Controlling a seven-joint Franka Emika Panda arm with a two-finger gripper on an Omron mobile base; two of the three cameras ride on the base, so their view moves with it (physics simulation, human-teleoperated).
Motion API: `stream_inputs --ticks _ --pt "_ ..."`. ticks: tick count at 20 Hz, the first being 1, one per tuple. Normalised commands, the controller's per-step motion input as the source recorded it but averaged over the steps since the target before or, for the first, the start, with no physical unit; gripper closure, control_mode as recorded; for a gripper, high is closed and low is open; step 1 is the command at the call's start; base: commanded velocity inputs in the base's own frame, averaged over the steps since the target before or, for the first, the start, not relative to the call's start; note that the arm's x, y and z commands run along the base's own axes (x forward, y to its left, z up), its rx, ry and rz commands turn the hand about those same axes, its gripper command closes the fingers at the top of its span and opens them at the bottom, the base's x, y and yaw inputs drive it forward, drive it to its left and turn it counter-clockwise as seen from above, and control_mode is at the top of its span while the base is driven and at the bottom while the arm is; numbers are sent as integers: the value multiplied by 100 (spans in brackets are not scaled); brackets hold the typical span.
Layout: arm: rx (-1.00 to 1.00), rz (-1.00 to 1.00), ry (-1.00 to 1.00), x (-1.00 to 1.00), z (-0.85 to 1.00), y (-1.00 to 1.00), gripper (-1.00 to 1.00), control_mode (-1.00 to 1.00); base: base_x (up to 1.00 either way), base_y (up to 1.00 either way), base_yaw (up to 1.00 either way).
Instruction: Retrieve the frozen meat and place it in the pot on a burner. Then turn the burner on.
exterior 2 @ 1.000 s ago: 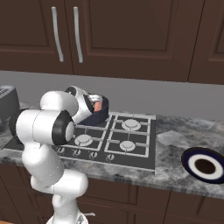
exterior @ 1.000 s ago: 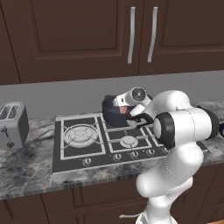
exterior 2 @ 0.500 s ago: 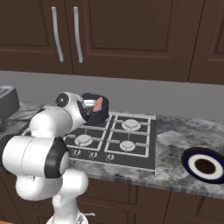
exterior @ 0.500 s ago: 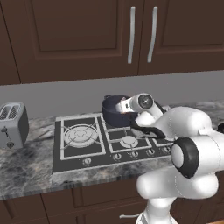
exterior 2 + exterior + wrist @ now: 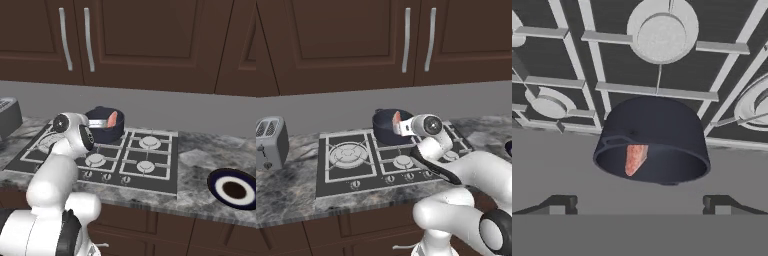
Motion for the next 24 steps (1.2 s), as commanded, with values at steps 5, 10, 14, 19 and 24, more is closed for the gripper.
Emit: stream_inputs --ticks 5,10,14,19,24 --pt "0 0 3 -56 46 0 -100 -100 0 0 0" --pt "1 0 2 -51 20 0 -100 -100 0 0 0" --pt "0 0 0 -52 0 0 -100 -100 0 0 0" --pt "0 0 0 -52 0 0 -100 -100 0 0 0" --pt "0 0 18 -31 13 0 -100 -100 0 0 0"
